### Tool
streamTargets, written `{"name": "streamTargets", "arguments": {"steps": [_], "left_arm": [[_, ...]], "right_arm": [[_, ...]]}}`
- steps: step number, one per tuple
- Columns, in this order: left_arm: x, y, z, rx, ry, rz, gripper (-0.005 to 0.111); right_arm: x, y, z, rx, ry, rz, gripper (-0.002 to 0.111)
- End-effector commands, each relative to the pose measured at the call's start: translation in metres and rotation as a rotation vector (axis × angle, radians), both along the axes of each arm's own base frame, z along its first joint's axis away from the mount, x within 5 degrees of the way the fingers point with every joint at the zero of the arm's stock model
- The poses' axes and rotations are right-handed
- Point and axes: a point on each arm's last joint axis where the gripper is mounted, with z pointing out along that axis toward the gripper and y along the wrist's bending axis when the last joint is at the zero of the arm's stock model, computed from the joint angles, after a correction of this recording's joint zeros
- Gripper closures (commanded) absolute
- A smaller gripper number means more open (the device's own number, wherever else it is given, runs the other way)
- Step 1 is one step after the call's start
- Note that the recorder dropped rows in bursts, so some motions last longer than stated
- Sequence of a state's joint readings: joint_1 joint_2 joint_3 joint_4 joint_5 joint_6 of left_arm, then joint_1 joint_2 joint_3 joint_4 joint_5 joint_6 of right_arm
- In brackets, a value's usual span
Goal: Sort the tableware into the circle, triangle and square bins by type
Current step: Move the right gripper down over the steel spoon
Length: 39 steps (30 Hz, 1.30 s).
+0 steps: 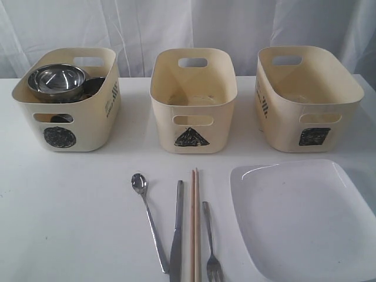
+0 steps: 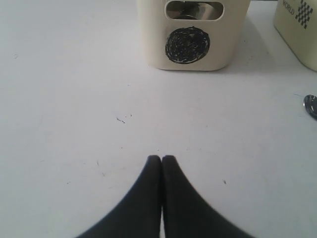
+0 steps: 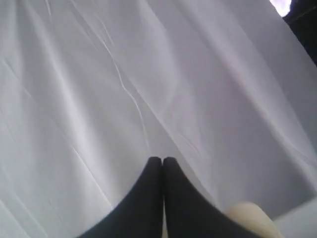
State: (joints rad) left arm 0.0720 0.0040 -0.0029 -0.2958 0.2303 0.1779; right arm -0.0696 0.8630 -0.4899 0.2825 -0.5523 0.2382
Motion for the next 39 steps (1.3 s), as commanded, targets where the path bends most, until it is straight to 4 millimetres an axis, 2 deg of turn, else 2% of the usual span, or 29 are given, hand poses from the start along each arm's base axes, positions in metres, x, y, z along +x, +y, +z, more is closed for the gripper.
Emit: {"name": "streamTargets", "arguments": {"steps": [1,2,5,11,15,20,26,29,32,36,39], "left_arm": [[0.0,0.0,0.0,0.0,-0.006,-0.003,0.107],[0.0,0.0,0.0,0.0,-0.006,-0.003,0.107],[0.0,0.0,0.0,0.0,-0.006,-0.003,0.107],[0.0,0.001,-0.001,0.039,-0.004,-0.001,0.107],[0.0,0.001,-0.001,0.046,-0.003,-0.001,0.107],[0.0,0.002,-0.001,0.053,0.002,-0.002,0.107],[0.0,0.002,-0.002,0.057,0.006,-0.003,0.107],[0.0,0.002,-0.002,0.057,0.006,-0.003,0.107],[0.0,0.002,-0.002,0.057,0.006,-0.003,0.107],[0.0,0.002,-0.002,0.057,0.006,-0.003,0.107],[0.0,0.002,-0.002,0.057,0.006,-0.003,0.107]], "right_arm": [[0.015,0.011,-0.031,-0.157,0.459,0.119,0.108],[0.016,0.013,-0.039,-0.161,0.558,0.156,0.108],[0.019,0.016,-0.053,-0.144,0.71,0.21,0.108],[0.015,0.03,-0.051,-0.236,0.93,0.38,0.108],[0.012,0.051,-0.041,-0.273,0.963,0.529,0.108],[0.004,0.086,-0.032,-0.274,0.971,0.763,0.108],[0.003,0.12,-0.048,-0.232,1.106,0.915,0.108],[0.015,0.144,-0.064,-0.201,1.142,0.939,0.108],[0.024,0.178,-0.078,-0.219,1.189,1.016,0.108],[0.034,0.23,-0.085,-0.309,1.217,1.128,0.108],[0.051,0.257,-0.09,-0.425,1.183,1.131,0.108]]}}
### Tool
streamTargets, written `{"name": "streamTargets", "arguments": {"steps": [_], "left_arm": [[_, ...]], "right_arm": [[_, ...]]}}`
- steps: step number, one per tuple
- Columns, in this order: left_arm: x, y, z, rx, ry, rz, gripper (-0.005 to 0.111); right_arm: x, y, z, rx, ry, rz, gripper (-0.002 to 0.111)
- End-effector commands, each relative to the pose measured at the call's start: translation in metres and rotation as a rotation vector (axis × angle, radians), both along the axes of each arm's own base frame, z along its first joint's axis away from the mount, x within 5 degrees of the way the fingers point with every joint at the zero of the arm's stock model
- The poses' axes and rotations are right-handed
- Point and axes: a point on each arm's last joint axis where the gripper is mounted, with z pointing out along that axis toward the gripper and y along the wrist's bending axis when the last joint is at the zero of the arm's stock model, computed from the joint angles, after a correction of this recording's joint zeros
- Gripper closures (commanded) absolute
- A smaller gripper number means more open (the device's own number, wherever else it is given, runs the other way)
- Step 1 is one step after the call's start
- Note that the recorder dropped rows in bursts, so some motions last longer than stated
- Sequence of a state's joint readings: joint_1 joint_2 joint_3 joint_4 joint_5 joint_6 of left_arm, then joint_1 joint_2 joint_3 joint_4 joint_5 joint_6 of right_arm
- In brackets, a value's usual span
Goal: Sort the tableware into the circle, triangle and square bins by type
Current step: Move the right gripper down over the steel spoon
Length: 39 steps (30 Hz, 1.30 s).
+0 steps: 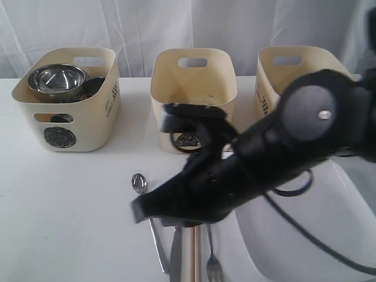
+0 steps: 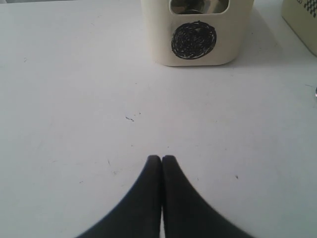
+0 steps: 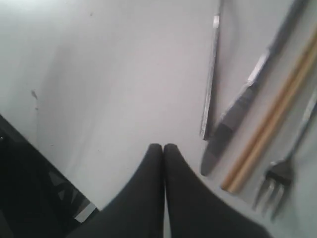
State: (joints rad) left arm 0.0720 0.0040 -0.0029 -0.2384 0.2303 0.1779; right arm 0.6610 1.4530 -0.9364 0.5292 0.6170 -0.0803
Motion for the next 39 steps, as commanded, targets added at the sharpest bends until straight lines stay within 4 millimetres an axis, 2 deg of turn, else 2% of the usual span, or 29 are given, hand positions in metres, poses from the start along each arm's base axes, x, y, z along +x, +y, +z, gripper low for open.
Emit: {"name": "streamTargets", "arguments": {"steps": [1,5,10,12,17,19,23,29,35,39], "left_arm": [[0.0,0.0,-0.001,0.0,0.002,-0.006,0.107],[0.0,0.0,-0.001,0.0,0.002,-0.006,0.107],[0.0,0.0,-0.001,0.0,0.002,-0.006,0.107],[0.0,0.0,-0.001,0.0,0.002,-0.006,0.107],[0.0,0.0,-0.001,0.0,0.002,-0.006,0.107],[0.0,0.0,-0.001,0.0,0.002,-0.006,0.107],[0.0,0.0,-0.001,0.0,0.002,-0.006,0.107],[0.0,0.0,-0.001,0.0,0.002,-0.006,0.107],[0.0,0.0,-0.001,0.0,0.002,-0.006,0.107],[0.0,0.0,-0.001,0.0,0.002,-0.006,0.107]], "right_arm": [[0.021,0.036,-0.009,-0.064,-0.083,0.07,0.108],[0.041,0.047,-0.027,-0.174,-0.115,0.084,0.108],[0.05,0.055,-0.05,-0.231,-0.103,0.145,0.106],[0.053,0.057,-0.057,-0.249,-0.11,0.179,0.097],[0.057,0.06,-0.066,-0.247,-0.127,0.176,0.064],[0.061,0.062,-0.068,-0.233,-0.155,0.164,0.058],[0.068,0.067,-0.076,-0.212,-0.204,0.142,0.06],[0.071,0.068,-0.096,-0.258,-0.187,0.166,0.064],[0.073,0.067,-0.097,-0.282,-0.22,0.192,0.064],[0.074,0.067,-0.109,-0.304,-0.201,0.201,0.067]]}}
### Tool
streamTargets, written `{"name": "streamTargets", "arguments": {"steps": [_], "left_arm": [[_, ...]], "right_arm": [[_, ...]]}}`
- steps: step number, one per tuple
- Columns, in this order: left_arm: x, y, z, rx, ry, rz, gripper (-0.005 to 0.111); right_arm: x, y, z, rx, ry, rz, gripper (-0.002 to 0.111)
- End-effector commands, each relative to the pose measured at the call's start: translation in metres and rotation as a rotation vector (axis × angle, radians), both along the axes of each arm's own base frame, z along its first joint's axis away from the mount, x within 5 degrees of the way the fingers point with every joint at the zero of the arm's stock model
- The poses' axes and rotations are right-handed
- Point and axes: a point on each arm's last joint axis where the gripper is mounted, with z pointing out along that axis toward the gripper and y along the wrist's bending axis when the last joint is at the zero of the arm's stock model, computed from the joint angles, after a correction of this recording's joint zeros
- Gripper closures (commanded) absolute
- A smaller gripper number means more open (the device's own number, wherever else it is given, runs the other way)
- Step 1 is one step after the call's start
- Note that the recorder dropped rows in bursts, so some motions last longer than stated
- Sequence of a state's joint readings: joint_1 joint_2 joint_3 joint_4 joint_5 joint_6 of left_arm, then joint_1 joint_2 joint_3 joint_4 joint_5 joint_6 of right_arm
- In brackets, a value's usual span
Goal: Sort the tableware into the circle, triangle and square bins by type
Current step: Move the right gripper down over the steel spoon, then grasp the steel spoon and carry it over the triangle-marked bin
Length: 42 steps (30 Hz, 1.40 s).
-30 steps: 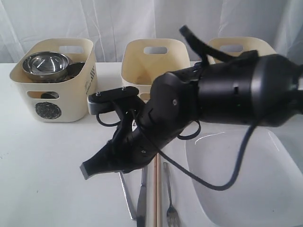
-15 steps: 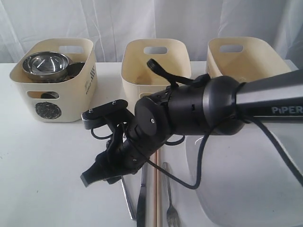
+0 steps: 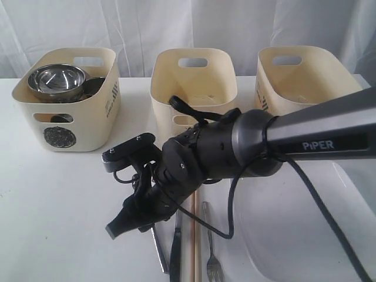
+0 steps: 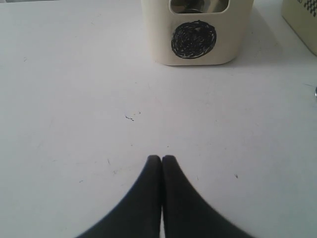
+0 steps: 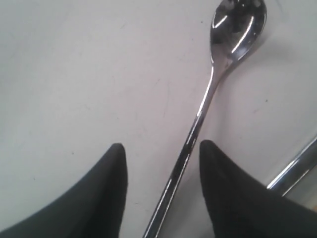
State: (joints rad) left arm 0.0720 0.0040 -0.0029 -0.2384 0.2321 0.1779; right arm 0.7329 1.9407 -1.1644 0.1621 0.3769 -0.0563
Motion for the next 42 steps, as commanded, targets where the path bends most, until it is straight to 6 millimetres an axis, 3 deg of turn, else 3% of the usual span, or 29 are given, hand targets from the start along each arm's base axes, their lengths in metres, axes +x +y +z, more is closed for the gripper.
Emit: {"name": "streamTargets", "arguments": {"steps": [1,8,14,19,23,29,32,35,37,38,40,42], "left_arm": [[0.0,0.0,-0.001,0.0,0.0,-0.006,0.107],[0.0,0.0,-0.001,0.0,0.0,-0.006,0.107],[0.0,0.0,-0.001,0.0,0.0,-0.006,0.107],[0.0,0.0,-0.001,0.0,0.0,-0.006,0.107],[0.0,0.0,-0.001,0.0,0.0,-0.006,0.107],[0.0,0.0,-0.001,0.0,0.0,-0.006,0.107],[0.0,0.0,-0.001,0.0,0.0,-0.006,0.107],[0.0,0.0,-0.001,0.0,0.0,-0.006,0.107],[0.0,0.0,-0.001,0.0,0.0,-0.006,0.107],[0.0,0.0,-0.001,0.0,0.0,-0.006,0.107],[0.0,0.0,-0.001,0.0,0.0,-0.006,0.107],[0.0,0.0,-0.001,0.0,0.0,-0.006,0.107]], "right_arm": [[0.0,0.002,-0.011,-0.032,0.004,0.025,0.067],[-0.003,0.0,-0.023,-0.077,0.059,0.032,0.079],[-0.003,0.0,-0.023,-0.072,0.065,0.017,0.108],[-0.001,0.002,-0.021,-0.027,0.064,-0.043,0.108],[-0.001,0.007,-0.005,0.089,0.085,-0.128,0.108],[-0.005,0.018,0.05,0.249,0.085,-0.061,0.108],[-0.009,0.02,0.093,0.347,0.017,-0.001,0.108],[-0.007,0.013,0.145,0.451,-0.164,-0.007,0.108],[-0.002,0.001,0.18,0.53,-0.345,-0.045,0.108],[0.005,-0.015,0.208,0.586,-0.538,-0.105,0.108],[0.018,-0.039,0.23,0.633,-0.737,-0.218,0.108],[0.032,-0.054,0.233,0.636,-0.817,-0.297,0.108]]}}
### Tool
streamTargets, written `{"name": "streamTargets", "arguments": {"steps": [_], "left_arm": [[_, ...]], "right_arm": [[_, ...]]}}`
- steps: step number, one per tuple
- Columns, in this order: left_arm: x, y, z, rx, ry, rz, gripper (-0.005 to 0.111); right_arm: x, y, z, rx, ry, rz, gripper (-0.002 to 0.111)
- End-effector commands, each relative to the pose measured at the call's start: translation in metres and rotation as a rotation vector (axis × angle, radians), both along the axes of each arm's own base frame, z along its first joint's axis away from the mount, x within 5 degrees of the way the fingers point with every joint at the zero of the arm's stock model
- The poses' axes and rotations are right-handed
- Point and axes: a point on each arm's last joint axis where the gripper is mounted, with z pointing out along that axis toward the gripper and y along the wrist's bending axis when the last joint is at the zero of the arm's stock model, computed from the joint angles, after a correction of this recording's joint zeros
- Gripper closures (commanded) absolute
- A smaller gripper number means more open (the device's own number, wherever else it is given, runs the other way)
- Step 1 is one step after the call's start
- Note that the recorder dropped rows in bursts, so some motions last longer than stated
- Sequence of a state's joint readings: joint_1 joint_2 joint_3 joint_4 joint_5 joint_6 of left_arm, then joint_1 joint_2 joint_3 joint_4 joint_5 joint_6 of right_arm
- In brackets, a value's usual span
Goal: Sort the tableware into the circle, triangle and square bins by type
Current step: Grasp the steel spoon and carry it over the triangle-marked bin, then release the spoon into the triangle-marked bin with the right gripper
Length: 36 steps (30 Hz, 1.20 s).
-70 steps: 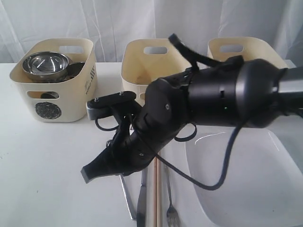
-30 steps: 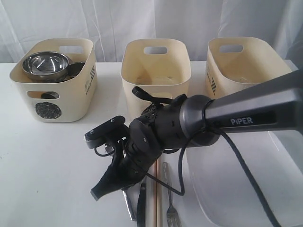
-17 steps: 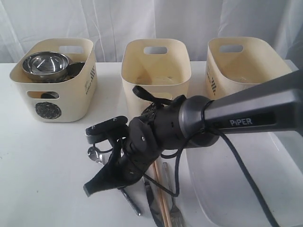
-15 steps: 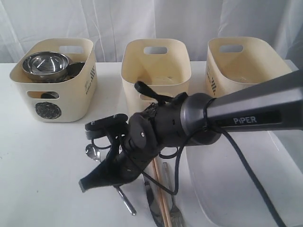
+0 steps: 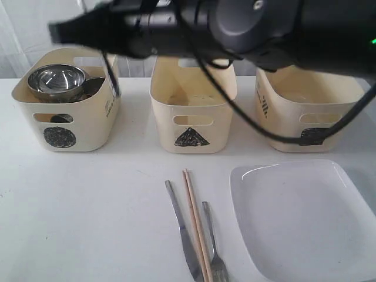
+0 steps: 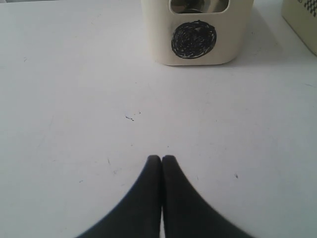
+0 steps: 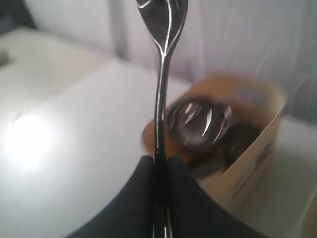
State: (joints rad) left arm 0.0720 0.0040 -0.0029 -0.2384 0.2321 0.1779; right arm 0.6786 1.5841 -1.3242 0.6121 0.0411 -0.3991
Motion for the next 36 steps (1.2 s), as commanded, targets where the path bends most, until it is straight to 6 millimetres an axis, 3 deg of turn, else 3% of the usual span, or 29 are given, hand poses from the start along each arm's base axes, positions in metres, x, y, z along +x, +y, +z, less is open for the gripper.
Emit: {"name": "streamTargets", "arguments": {"steps": [1,4,7,13,17,23,29,31,32,33,36], "left_arm": [[0.0,0.0,-0.001,0.0,0.0,-0.006,0.107],[0.0,0.0,-0.001,0.0,0.0,-0.006,0.107],[0.0,0.0,-0.001,0.0,0.0,-0.006,0.107],[0.0,0.0,-0.001,0.0,0.0,-0.006,0.107],[0.0,0.0,-0.001,0.0,0.0,-0.006,0.107],[0.0,0.0,-0.001,0.0,0.0,-0.006,0.107],[0.0,0.0,-0.001,0.0,0.0,-0.006,0.107],[0.0,0.0,-0.001,0.0,0.0,-0.006,0.107],[0.0,0.0,-0.001,0.0,0.0,-0.006,0.107],[0.0,0.0,-0.001,0.0,0.0,-0.006,0.107],[0.0,0.0,-0.001,0.0,0.0,-0.006,0.107]], "right_arm": [[0.029,-0.036,0.015,0.066,-0.175,-0.215,0.108],[0.056,-0.049,-0.005,0.048,-0.188,-0.315,0.108],[0.082,-0.054,-0.041,-0.003,-0.139,-0.366,0.108],[0.112,-0.064,-0.093,-0.067,-0.105,-0.45,0.107],[0.124,-0.072,-0.12,-0.111,-0.035,-0.461,0.092],[0.122,-0.07,-0.121,-0.119,-0.006,-0.439,0.079],[0.098,-0.067,-0.087,-0.12,0.097,-0.302,0.079],[0.08,-0.066,-0.069,-0.139,0.153,-0.212,0.089],[0.068,-0.065,-0.064,-0.205,0.191,-0.122,0.102],[0.059,-0.065,-0.062,-0.275,0.212,-0.055,0.108],[0.053,-0.065,-0.065,-0.336,0.25,-0.006,0.108]]}}
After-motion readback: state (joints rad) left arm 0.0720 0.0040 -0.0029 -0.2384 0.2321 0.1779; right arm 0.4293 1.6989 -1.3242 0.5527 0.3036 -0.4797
